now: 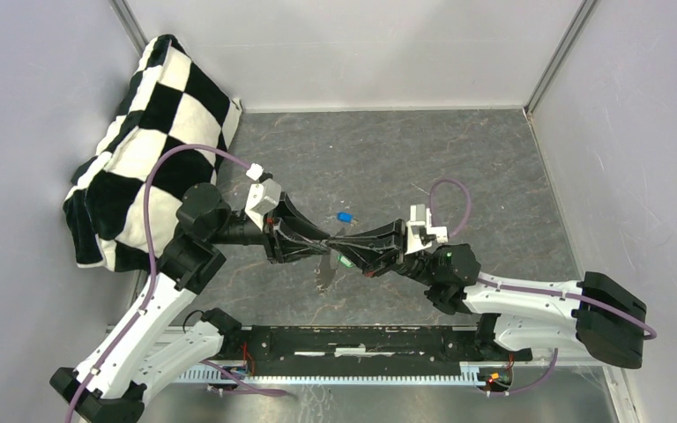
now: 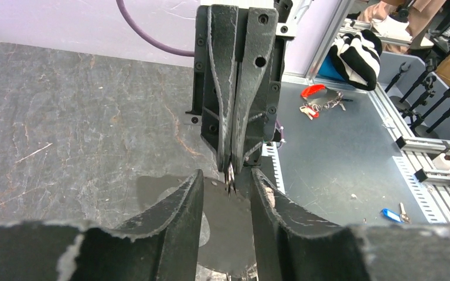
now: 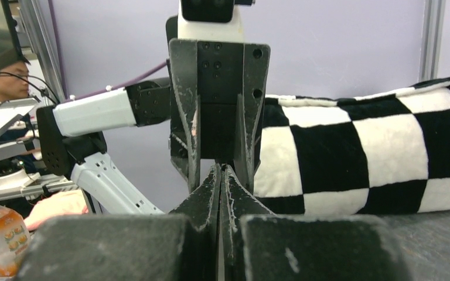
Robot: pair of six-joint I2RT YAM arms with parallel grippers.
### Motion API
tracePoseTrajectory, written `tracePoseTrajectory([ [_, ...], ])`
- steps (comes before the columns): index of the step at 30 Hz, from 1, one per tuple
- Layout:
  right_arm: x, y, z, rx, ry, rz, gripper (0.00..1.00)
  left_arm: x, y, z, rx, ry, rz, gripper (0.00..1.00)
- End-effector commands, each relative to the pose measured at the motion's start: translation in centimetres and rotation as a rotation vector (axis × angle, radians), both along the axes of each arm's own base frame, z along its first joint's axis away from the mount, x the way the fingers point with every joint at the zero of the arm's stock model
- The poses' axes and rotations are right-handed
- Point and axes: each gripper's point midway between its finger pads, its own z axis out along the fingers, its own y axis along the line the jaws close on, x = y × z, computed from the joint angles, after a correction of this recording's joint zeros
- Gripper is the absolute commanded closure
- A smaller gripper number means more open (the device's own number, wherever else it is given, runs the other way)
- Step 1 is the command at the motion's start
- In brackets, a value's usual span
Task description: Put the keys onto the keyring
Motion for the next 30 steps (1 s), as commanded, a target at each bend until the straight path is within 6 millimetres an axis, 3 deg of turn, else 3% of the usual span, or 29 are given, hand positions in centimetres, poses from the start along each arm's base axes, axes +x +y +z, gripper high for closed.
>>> tracePoseTrajectory([
  [1,0.1,-0.1,2.0,0.034,-0.046,-0.051,0.99,-0.1,0.0,0.6,-0.001,0.048,0.013,0.63],
  [7,0.0,-0.7,2.2,0.044,-0.046,-0.059,1.0,0.2,0.2,-0.6,0.048,0.028,0.023,0.9],
  [9,0.1,-0.9,2.2,0.035,-0.045,-0.072,0.99,0.1,0.3,-0.8,0.061,0.029,0.023,0.86],
  [13,-0.1,-1.4,2.2,0.029,-0.048,-0.076,1.0,-0.6,0.5,-0.4,0.059,0.034,0.007,0.56],
  [15,-0.3,-1.4,2.1,0.027,-0.049,-0.066,1.0,-0.8,0.5,0.1,0.055,0.028,-0.002,0.52],
  [21,-0.6,-1.2,2.0,0.026,-0.045,-0.042,1.0,-0.9,0.6,0.9,0.076,-0.004,-0.03,0.5],
  [30,-0.9,-1.3,2.1,0.039,-0.035,-0.019,1.0,-1.7,0.8,-0.7,0.104,-0.022,-0.076,0.6],
])
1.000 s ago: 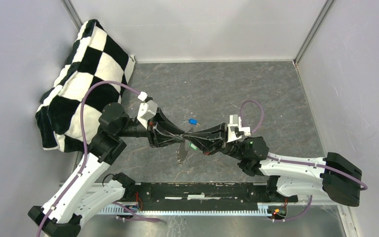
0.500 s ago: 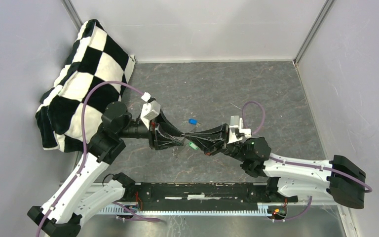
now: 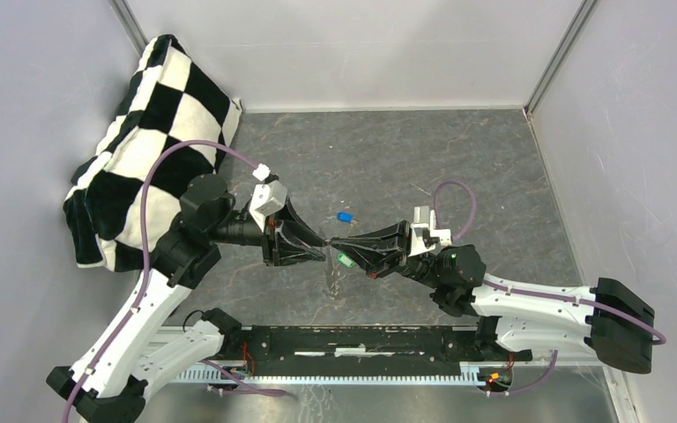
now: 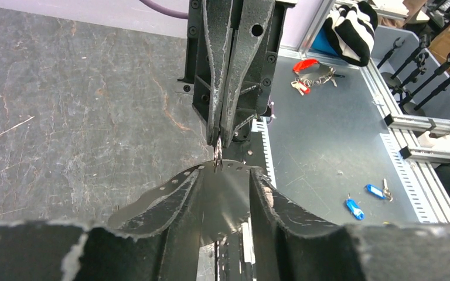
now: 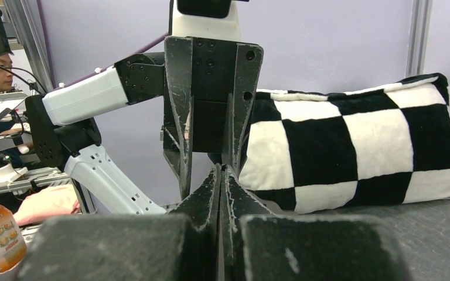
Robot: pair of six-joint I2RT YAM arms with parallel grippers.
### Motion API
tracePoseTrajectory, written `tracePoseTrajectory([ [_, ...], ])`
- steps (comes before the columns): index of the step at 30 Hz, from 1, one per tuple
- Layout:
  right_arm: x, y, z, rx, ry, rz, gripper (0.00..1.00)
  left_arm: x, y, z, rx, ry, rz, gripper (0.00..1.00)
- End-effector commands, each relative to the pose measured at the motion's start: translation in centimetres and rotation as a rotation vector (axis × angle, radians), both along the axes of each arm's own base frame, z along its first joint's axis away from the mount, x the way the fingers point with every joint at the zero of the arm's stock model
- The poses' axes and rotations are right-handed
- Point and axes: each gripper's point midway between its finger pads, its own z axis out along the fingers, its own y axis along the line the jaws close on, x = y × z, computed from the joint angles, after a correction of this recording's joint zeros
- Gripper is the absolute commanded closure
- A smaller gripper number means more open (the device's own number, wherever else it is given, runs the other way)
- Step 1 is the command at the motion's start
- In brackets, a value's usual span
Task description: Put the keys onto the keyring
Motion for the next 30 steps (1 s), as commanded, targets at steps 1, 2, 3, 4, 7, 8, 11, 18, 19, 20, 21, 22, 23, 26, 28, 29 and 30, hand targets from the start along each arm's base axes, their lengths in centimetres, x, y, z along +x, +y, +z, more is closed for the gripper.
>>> tracePoseTrajectory([
  [1,-0.7,-0.9,2.2,0.082,-0.028,0.018,1.0,-0.9,0.3,-0.1,0.005,-0.069,-0.056,0.61],
  [2,-0.7,-0.9,2.3,0.083,-0.029,0.021,1.0,-0.9,0.3,-0.2,0.007,-0.072,-0.055,0.63],
  [3,-0.8,-0.9,2.3,0.085,-0.028,0.024,1.0,-0.6,0.3,-0.2,0.01,-0.071,-0.043,0.65],
  [4,-0.8,-0.9,2.3,0.086,-0.026,0.025,1.0,-0.4,0.2,-0.2,0.009,-0.069,-0.031,0.66],
  [7,-0.8,-0.7,2.3,0.089,-0.021,0.033,0.99,-0.2,0.0,-0.1,-0.009,-0.03,-0.014,0.69],
  [8,-0.8,-0.7,2.3,0.09,-0.019,0.036,0.99,0.0,-0.1,-0.1,-0.014,-0.018,-0.003,0.7],
  [11,-0.8,-0.5,2.2,0.089,-0.017,0.043,1.0,0.7,-0.3,-0.1,-0.02,-0.003,0.035,0.72],
  [18,-0.8,-0.2,1.9,0.078,-0.014,0.047,0.99,0.8,-0.4,0.2,-0.031,0.011,0.041,0.72],
  [19,-0.8,-0.3,2.0,0.08,-0.013,0.047,0.99,0.8,-0.4,0.1,-0.031,0.012,0.039,0.72],
  [20,-0.8,-0.3,1.9,0.079,-0.014,0.047,0.99,0.7,-0.4,0.1,-0.031,0.01,0.039,0.73],
  [21,-0.8,-0.2,1.9,0.077,-0.012,0.046,0.99,0.7,-0.4,0.0,-0.03,0.011,0.036,0.75],
  [22,-0.8,-0.2,1.9,0.078,-0.015,0.049,0.99,0.7,-0.3,0.0,-0.03,0.008,0.036,0.77],
  [23,-0.9,-0.2,1.9,0.074,-0.015,0.05,0.99,0.7,-0.3,-0.1,-0.03,0.008,0.036,0.78],
  [26,-0.9,0.1,1.6,0.061,-0.014,0.057,0.99,0.7,-0.4,-0.1,-0.03,0.015,0.037,0.83],
  [28,-1.0,0.3,1.4,0.051,-0.008,0.066,1.0,0.7,-0.4,0.1,-0.033,0.009,0.038,0.89],
  [29,-1.0,0.3,1.2,0.041,-0.006,0.065,0.99,0.8,-0.3,0.1,-0.034,0.003,0.041,0.93],
  [30,-1.0,0.4,0.9,0.016,-0.001,0.066,0.96,0.7,-0.3,0.1,-0.031,-0.004,0.042,0.97],
])
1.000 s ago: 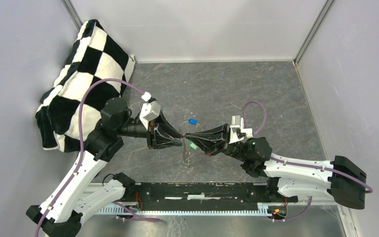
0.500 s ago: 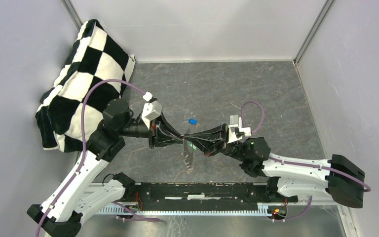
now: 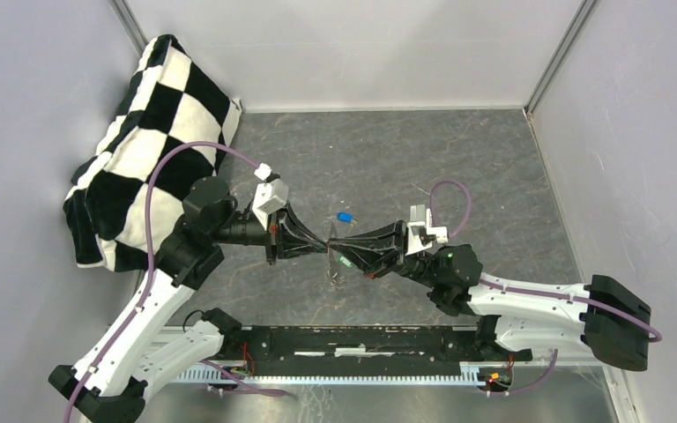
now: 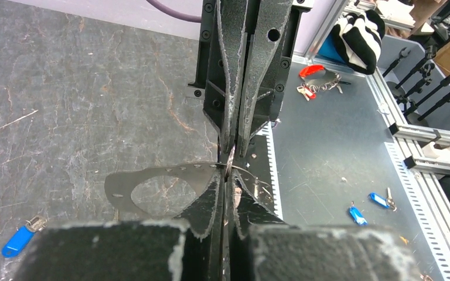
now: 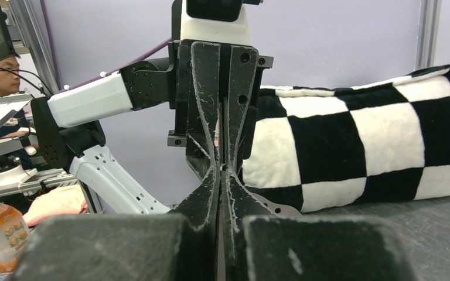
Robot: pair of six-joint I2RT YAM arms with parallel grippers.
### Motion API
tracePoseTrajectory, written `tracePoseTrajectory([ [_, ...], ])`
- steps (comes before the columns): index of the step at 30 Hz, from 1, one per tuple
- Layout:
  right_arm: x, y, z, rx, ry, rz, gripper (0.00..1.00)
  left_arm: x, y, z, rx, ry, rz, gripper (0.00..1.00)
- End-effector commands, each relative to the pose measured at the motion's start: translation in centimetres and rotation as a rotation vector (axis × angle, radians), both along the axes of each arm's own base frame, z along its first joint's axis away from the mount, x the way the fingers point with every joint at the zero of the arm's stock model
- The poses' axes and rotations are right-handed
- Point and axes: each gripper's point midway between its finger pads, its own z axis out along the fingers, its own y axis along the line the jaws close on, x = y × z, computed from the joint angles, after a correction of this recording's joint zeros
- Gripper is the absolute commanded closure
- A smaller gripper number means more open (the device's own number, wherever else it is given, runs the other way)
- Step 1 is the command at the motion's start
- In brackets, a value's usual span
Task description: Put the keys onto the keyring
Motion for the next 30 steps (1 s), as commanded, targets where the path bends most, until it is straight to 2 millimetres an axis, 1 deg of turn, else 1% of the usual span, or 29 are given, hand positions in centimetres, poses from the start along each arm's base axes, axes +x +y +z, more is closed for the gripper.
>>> tracePoseTrajectory([
  [1,-0.6,0.0,1.3,-0.01,-0.024,0.026,0.91,0.0,0.1,0.8,-0.018,-0.032,0.013,0.98],
  [3,-0.3,0.2,0.9,-0.095,-0.03,0.026,0.84,-0.1,0.3,0.2,0.008,-0.057,0.003,0.98],
  [6,0.1,0.5,1.2,-0.239,-0.081,0.056,0.67,-0.2,0.9,-1.4,0.071,-0.125,-0.01,0.98],
  [7,0.3,0.8,0.4,-0.319,-0.078,0.068,0.64,-0.2,1.0,-1.8,0.089,-0.147,-0.015,0.98],
  [8,0.6,0.8,0.6,-0.371,-0.098,0.069,0.61,-0.1,1.2,-2.2,0.107,-0.172,-0.022,0.98],
  [10,0.8,0.9,0.0,-0.491,-0.119,0.085,0.54,0.1,1.5,-2.9,0.141,-0.21,-0.021,0.98],
  [12,1.1,0.9,0.2,-0.575,-0.147,0.087,0.5,0.3,1.6,-3.3,0.166,-0.237,-0.028,0.98],
  [13,1.1,1.0,0.2,-0.614,-0.169,0.103,0.49,0.4,1.7,-3.5,0.176,-0.245,-0.029,0.98],
  [16,1.0,1.4,-0.8,-0.739,-0.161,0.155,0.48,0.7,1.8,-3.6,0.189,-0.274,-0.028,0.98],
  [18,1.1,1.8,-1.4,-0.785,-0.143,0.183,0.5,0.8,1.8,-3.7,0.196,-0.286,-0.033,0.98],
  [20,1.0,2.2,-1.6,-0.799,-0.14,0.202,0.51,1.0,1.8,-3.9,0.209,-0.288,-0.035,0.98],
  [24,1.1,2.6,-1.7,-0.815,-0.144,0.218,0.57,1.0,2.0,-4.4,0.234,-0.284,-0.045,0.98],
  [30,1.6,3.1,-2.3,-0.851,-0.13,0.223,0.62,0.9,2.1,-4.5,0.236,-0.293,-0.04,0.98],
])
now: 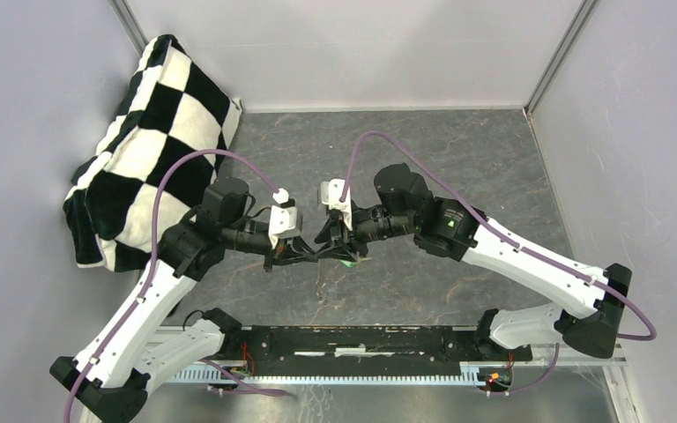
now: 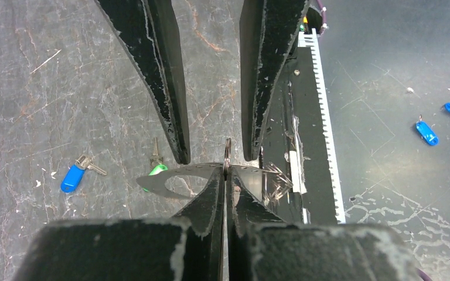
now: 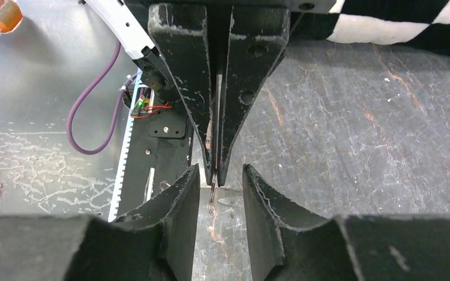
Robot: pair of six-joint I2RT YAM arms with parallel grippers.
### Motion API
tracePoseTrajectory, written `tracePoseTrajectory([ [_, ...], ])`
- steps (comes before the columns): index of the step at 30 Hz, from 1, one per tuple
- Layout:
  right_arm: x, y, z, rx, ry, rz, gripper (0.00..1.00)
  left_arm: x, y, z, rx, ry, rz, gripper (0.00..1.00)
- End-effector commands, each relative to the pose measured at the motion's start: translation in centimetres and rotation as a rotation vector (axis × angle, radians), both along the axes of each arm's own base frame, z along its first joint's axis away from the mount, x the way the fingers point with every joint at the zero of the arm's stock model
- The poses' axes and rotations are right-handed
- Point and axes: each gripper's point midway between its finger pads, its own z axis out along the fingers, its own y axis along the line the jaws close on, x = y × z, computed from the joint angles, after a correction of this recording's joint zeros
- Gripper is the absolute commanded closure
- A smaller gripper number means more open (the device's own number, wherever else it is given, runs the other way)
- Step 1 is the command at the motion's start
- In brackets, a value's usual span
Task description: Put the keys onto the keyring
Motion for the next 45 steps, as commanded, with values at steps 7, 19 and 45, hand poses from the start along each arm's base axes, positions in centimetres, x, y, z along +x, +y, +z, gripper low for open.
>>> tracePoseTrajectory([
  [7,0.1,0.3,2.0,0.023,-0.036,0.02,0.64,-0.1,0.0,2.0,-0.034,-0.096,-0.027,0.98],
  [19,0.4,0.5,1.2,-0.011,-0.026,0.014,0.71,-0.2,0.0,2.2,-0.038,-0.098,-0.028,0.98],
  [45,2.3,-0.3,1.8,0.034,-0.072,-0.124,0.99,-0.3,0.1,3.3,-0.054,-0.118,-0.026,0.96],
])
